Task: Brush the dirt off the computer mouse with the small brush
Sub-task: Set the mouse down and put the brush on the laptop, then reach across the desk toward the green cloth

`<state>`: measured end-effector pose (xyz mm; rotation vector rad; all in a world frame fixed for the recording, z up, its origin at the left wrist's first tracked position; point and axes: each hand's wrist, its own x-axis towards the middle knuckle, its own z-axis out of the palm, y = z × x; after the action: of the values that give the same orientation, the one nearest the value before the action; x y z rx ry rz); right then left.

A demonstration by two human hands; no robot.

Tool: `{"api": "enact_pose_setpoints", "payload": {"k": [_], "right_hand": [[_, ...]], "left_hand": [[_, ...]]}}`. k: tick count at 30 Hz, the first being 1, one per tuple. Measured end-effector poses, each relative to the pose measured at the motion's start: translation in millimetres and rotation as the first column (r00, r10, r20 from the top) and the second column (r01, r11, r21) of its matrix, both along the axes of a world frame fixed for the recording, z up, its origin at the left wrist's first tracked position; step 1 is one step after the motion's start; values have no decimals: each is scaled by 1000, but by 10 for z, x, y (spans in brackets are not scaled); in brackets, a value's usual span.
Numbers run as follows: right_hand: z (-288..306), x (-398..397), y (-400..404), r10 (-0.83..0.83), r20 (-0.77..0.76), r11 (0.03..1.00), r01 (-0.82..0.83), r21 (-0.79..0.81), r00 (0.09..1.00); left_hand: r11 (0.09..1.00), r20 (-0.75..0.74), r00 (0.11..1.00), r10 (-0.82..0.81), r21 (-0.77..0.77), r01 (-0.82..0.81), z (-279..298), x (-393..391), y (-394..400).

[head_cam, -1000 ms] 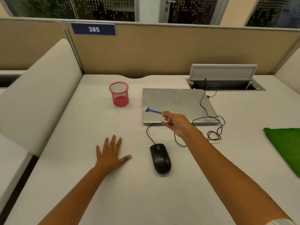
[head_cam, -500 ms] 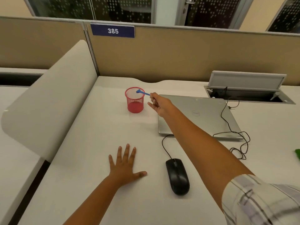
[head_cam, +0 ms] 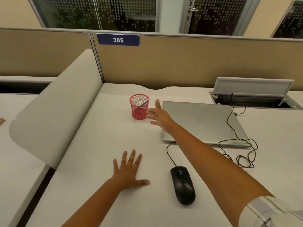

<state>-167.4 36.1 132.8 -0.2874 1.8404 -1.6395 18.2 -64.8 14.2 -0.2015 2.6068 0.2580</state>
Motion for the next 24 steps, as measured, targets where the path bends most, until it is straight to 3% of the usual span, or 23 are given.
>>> {"api": "enact_pose_setpoints", "payload": {"k": [2,3,5,6,8,12,24], "right_hand": [[-67,170,188,124,-256,981,-80,176,959],[-126,230,296,226,-409,947,-101,305,884],[-270,302,525,464,-639,804,11,594,614],[-339,325,608,548,-682,734,113,670,484],[-418,404,779,600,-706,671,243,700,376],[-447,575,1181,564,-748,663,348,663,351],[-250,767,2427,455,-820,689,446,571,347]], "left_hand": [[999,-59,998,-34,-37,32,59,-38,-41],[997,-135,990,-45,-70,35,107,-57,-45],[981,-367,926,-89,-193,18,251,-113,13],[972,-477,873,-99,-235,-18,326,-158,46],[972,-623,778,-83,-224,-75,476,-252,160],[981,-724,687,-68,-175,-88,661,-358,487],[995,-790,609,-70,-100,-16,992,-433,1626]]}}
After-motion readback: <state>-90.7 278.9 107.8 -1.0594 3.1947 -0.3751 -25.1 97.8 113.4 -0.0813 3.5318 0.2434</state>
